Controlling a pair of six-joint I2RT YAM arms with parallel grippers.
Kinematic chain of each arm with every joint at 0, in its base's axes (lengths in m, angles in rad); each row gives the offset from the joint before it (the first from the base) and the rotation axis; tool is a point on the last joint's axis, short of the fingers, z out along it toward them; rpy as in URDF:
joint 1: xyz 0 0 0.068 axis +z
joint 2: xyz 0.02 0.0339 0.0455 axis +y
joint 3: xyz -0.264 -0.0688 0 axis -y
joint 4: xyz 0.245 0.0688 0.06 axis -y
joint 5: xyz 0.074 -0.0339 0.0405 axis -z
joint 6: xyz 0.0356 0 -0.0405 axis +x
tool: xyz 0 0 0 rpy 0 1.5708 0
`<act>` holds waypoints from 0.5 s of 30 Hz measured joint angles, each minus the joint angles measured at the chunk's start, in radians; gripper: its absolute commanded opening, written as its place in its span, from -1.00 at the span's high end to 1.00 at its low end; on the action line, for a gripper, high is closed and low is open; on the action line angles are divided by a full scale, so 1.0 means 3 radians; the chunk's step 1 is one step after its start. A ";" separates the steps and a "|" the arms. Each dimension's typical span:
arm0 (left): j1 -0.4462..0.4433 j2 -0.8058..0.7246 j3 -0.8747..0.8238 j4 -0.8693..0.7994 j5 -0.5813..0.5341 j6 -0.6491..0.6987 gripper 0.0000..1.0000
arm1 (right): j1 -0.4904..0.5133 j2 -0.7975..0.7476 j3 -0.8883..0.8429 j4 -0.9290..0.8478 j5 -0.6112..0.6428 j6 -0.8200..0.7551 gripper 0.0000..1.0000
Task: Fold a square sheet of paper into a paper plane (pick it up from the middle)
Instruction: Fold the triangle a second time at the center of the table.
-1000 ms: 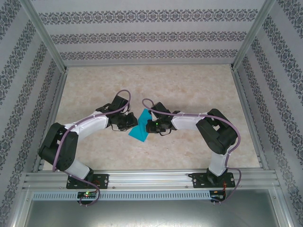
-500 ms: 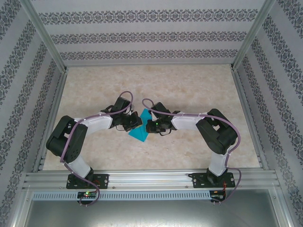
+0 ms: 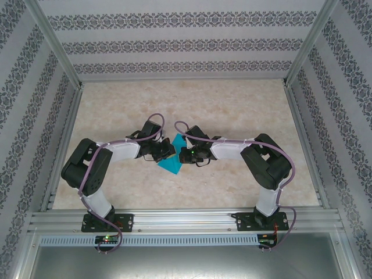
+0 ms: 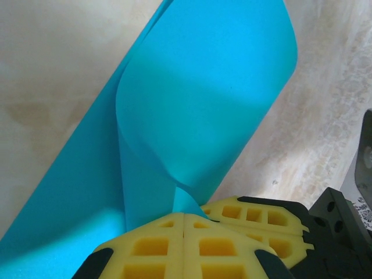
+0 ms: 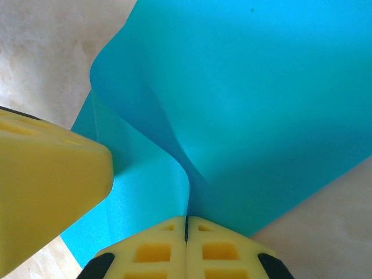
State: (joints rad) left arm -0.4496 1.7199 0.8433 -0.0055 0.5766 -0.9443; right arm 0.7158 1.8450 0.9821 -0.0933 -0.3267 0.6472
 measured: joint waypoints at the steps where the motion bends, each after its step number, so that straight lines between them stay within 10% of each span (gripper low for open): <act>1: 0.0000 0.0013 0.0000 0.0000 0.0000 0.0000 1.00 | 0.0000 0.0000 0.0000 0.0000 0.0000 0.0000 0.96; 15: 0.0000 0.0186 -0.0037 0.0058 -0.0015 0.0004 1.00 | 0.0000 0.0006 0.0004 0.0008 -0.0001 0.0000 0.92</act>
State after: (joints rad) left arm -0.4496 1.7756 0.8322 0.0120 0.5720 -0.9432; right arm 0.7158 1.8469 0.9833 -0.0910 -0.3271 0.6472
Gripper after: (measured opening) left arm 0.069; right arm 0.042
